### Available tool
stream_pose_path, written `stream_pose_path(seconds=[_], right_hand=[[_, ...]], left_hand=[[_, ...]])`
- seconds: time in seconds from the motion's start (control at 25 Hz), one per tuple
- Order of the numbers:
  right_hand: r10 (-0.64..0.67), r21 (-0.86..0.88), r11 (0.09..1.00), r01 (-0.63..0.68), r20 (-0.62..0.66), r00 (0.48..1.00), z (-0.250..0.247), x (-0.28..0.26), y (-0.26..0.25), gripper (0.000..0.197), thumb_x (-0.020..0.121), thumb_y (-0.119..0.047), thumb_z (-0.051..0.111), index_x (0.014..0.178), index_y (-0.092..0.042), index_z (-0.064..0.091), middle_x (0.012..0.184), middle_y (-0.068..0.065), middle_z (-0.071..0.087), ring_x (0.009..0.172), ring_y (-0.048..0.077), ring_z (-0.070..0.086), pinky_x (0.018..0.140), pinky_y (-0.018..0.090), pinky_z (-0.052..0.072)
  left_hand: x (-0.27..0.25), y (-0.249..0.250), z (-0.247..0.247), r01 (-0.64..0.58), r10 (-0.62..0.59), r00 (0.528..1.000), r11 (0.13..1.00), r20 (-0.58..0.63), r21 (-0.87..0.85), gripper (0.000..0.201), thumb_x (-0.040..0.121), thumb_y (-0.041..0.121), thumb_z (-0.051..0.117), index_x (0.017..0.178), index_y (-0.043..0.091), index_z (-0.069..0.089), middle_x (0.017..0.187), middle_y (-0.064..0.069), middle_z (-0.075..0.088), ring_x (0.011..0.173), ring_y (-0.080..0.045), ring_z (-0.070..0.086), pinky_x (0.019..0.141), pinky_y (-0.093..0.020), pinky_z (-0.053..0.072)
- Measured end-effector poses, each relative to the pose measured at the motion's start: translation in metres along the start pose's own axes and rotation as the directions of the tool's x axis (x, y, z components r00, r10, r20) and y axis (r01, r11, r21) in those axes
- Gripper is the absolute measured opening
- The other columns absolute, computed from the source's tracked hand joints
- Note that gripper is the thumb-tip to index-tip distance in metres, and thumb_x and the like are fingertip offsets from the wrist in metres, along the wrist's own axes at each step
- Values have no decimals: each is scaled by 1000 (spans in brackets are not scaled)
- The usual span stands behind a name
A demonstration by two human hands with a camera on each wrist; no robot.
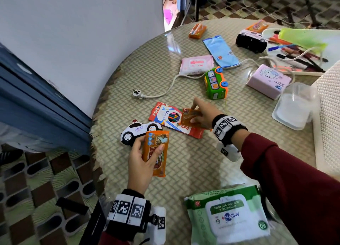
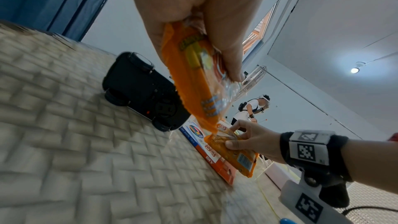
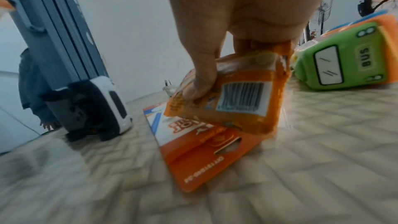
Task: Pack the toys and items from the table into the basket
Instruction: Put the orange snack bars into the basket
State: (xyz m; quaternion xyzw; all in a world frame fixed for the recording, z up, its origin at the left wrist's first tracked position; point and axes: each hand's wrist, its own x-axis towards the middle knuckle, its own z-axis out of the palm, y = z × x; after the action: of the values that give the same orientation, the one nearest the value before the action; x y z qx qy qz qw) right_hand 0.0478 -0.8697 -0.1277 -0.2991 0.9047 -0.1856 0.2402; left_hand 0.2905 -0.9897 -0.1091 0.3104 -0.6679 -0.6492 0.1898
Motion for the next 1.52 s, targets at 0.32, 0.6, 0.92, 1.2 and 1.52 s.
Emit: stream_pose_path(seconds=[0.32,0.6,0.92,1.2,1.52], right_hand=[[-76,367,916,159,-231,970,-6,-123,10,32,89,-20,62,116,-12,44,82,6,59,82,28,59,73,35,45],[125,648,739,185,-402,907,1,-248,77,30,85,-13,67,109,-19,51,74,-4,60,59,-3,56,60,19,42],[222,667,715,207,-498,838,-12,-369,162,31,86,-12,66,109,-28,51,74,0,56,61,6,55,58,18,43],[385,724,660,201,-555,737,-16,-446,205,33,87,-14,65,106,-37,50,92,-1,61,77,11,58,72,22,47],[567,771,629,95,-539,622,-13,-527,203,69,61,-20,86,114,-34,43,92,-2,58,84,12,64,79,26,50]], left_hand=[[-53,14,20,8,-9,999,999,-39,-34,30,77,18,74,99,27,56,95,1,72,84,-10,70,72,-28,55],[-125,23,71,56,-55,998,997,11,-48,27,80,15,74,97,25,56,91,-3,72,76,-13,71,62,-28,56],[-207,32,162,44,-35,991,997,133,-63,27,82,17,73,102,22,56,92,-4,72,81,-15,71,69,-30,57],[-240,50,216,68,-43,954,995,297,-74,18,88,8,64,94,22,54,83,-4,71,66,-9,69,65,-31,57],[-269,65,259,22,9,867,998,499,-56,22,88,12,65,104,21,54,82,-7,74,74,-20,72,67,-37,59]])
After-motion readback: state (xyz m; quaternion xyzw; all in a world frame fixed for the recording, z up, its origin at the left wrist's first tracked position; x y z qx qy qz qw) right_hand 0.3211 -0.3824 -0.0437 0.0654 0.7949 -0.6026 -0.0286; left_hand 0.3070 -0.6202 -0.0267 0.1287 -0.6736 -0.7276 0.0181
